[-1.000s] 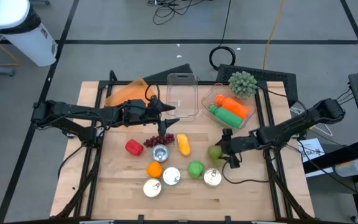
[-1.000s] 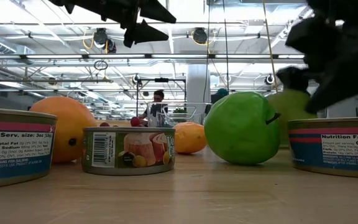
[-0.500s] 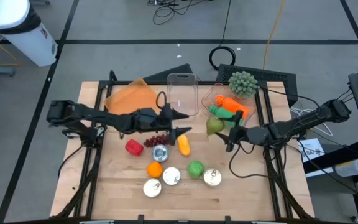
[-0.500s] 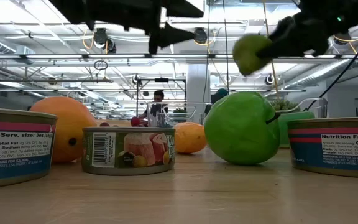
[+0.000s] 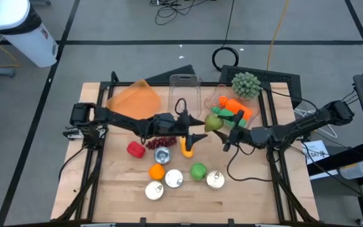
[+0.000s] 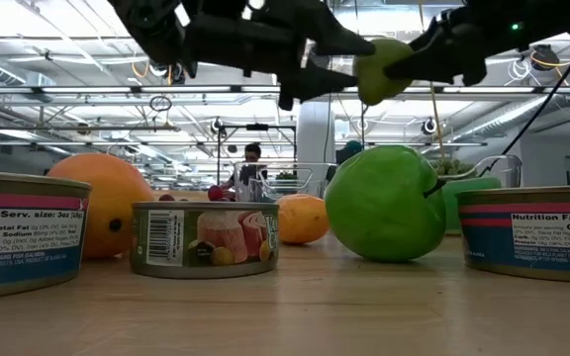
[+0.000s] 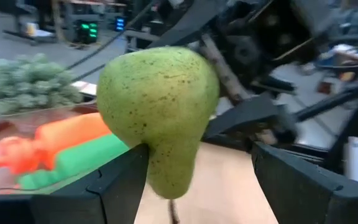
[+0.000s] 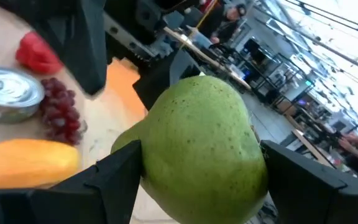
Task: Pick & Place Food Item
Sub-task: Put the pear into the left transparent bin, then put the mango into the left transparent bin
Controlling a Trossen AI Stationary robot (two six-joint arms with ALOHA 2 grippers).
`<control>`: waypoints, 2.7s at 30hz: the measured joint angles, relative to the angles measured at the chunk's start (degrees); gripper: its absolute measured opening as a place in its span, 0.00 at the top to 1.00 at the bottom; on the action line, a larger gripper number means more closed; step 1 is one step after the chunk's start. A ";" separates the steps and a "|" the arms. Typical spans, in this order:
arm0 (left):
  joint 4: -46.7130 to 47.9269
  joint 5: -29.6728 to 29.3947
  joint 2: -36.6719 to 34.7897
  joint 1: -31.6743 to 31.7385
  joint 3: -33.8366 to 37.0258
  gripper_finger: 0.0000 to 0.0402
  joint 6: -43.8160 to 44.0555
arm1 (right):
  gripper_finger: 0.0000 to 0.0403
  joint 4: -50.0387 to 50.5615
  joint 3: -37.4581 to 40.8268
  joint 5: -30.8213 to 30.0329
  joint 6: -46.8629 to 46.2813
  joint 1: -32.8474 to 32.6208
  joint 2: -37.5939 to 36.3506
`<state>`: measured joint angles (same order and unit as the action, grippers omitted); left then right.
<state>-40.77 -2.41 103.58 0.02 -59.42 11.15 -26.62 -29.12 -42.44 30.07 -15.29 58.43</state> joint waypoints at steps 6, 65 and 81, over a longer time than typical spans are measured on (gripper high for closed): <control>3.20 -4.52 -0.45 0.01 -0.85 0.27 -0.08 | 0.29 -5.85 -0.04 3.37 1.09 0.00 0.60; 45.40 6.47 -0.26 29.03 -11.02 0.59 26.47 | 0.30 -13.37 -0.09 -9.94 2.08 -4.29 1.01; 51.48 3.98 1.35 31.85 -10.97 0.38 31.42 | 0.30 -13.33 -0.09 -9.96 2.10 -4.29 1.01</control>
<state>10.71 1.57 104.92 31.87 -70.39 42.57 -39.95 -29.21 -52.40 32.16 -19.57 59.44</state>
